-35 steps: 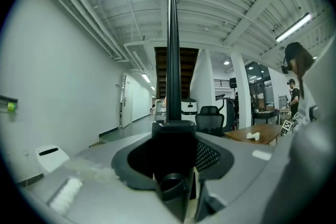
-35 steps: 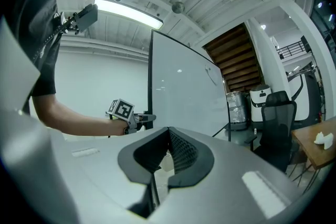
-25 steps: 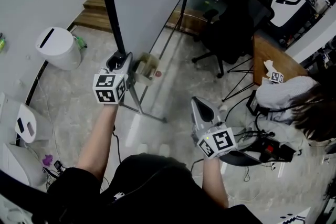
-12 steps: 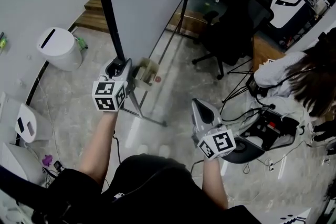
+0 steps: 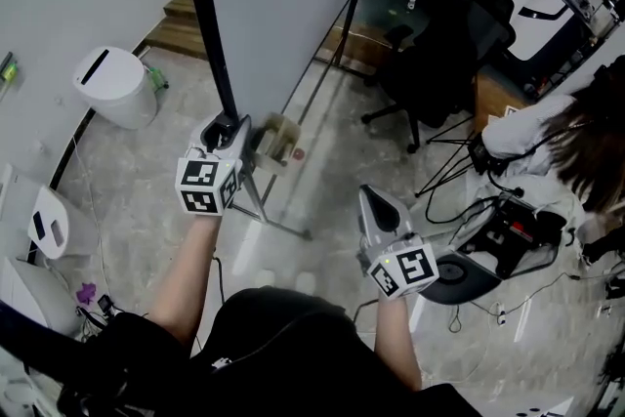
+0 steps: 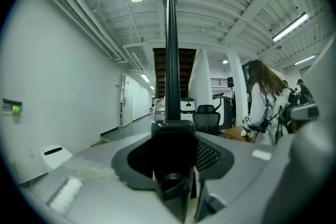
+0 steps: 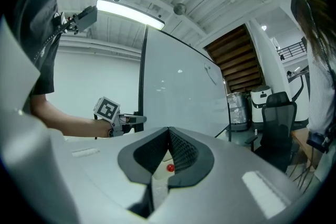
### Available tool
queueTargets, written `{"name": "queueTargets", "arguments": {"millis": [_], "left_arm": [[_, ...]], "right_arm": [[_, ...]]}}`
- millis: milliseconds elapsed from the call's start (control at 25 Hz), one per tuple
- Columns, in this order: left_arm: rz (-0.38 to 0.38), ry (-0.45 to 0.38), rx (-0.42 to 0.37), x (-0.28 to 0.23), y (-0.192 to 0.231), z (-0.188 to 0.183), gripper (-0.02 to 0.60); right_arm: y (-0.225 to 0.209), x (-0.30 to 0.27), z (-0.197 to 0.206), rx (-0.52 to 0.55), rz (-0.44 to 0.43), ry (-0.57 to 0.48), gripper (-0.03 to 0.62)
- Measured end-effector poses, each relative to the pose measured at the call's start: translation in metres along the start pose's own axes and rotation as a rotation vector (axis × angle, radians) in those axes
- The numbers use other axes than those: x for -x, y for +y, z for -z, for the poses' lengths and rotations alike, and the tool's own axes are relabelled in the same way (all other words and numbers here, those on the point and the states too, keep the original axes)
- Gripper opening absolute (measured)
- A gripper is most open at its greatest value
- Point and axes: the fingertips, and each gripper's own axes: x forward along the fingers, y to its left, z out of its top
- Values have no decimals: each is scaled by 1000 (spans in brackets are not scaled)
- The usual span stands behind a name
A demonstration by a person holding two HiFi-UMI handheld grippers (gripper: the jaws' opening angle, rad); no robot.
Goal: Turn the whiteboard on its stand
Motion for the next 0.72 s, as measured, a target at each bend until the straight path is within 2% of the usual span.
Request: {"name": "queueTargets", "arguments": {"millis": [440, 560, 720], "left_arm": [[16, -10, -37, -4, -1, -3, 195], [16, -36, -54, 3, 0, -8, 244], [12, -76, -68, 18, 1, -18, 249]], "right_arm": [[0, -16, -3, -6, -15, -9, 9], [4, -17, -1, -6, -21, -15, 9], [13, -14, 3, -5, -26, -21, 9]]}}
